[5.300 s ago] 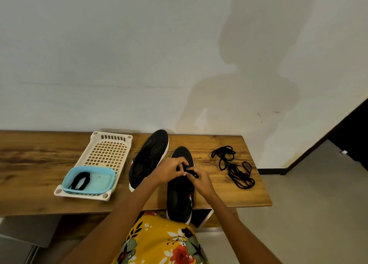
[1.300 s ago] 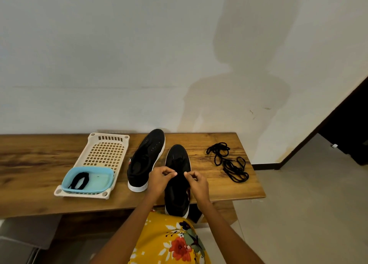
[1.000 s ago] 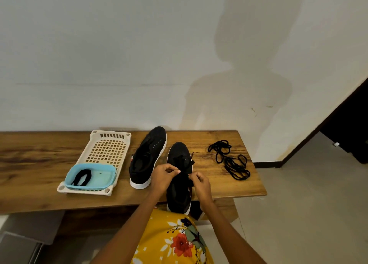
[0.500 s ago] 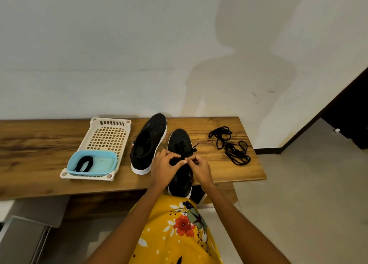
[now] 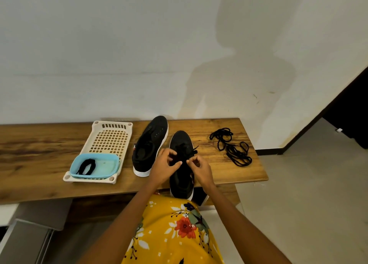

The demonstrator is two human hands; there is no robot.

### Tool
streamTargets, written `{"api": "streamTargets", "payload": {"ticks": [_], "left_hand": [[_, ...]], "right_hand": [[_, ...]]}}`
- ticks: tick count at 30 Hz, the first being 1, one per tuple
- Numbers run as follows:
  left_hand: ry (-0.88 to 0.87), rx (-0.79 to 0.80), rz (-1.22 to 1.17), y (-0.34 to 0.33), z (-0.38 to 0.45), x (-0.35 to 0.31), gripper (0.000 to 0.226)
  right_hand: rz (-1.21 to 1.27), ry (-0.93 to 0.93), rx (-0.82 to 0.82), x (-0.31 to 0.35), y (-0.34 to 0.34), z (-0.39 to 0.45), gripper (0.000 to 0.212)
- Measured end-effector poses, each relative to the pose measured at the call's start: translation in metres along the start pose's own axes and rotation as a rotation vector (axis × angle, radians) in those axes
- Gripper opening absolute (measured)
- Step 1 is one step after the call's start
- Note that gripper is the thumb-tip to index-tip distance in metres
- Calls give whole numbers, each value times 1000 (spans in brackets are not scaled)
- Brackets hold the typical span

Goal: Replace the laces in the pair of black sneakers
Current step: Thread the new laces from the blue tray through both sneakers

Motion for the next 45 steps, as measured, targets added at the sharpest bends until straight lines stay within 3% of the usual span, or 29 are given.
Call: {"api": "streamTargets", "payload": {"ticks": [3, 6, 10, 14, 16, 21, 36, 42, 45], "left_hand": [[-82, -20, 123, -5, 7, -9, 39], [-187, 40, 233, -8, 15, -14, 24], [-159, 31, 264, -8, 20, -13, 19], [-153, 23, 267, -10, 23, -15, 18], [-126, 28, 257, -11, 25, -16, 17], [-83, 31, 247, -11, 29, -16, 14], [-77, -7, 145, -12, 23, -10, 11], [-80, 13, 54, -10, 21, -4, 12], [-64, 4, 35, -10, 20, -3, 13]], "right_hand": [[28, 4, -1, 0, 2, -2, 7], [17, 0, -9, -2, 7, -1, 25], [-127, 41, 3, -6, 12, 0, 26], [-204, 190, -9, -1, 10, -6, 12], [-285, 249, -24, 3, 7, -9, 20], [-456, 226, -105, 5, -4, -6, 17], [-336, 241, -24, -4, -1, -9, 5], [-76, 51, -88, -6, 4, -5, 14], [-68, -23, 8, -11, 3, 2, 23]]}}
Point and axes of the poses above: each hand's wrist, its own z-axis towards the middle knuckle, its own y-axis out of the back of the hand, x = y × z, the point moved 2 cm from there along z, towards the middle knuckle, and after that the axes turned 2 degrees about -z, right-handed, at the moved point
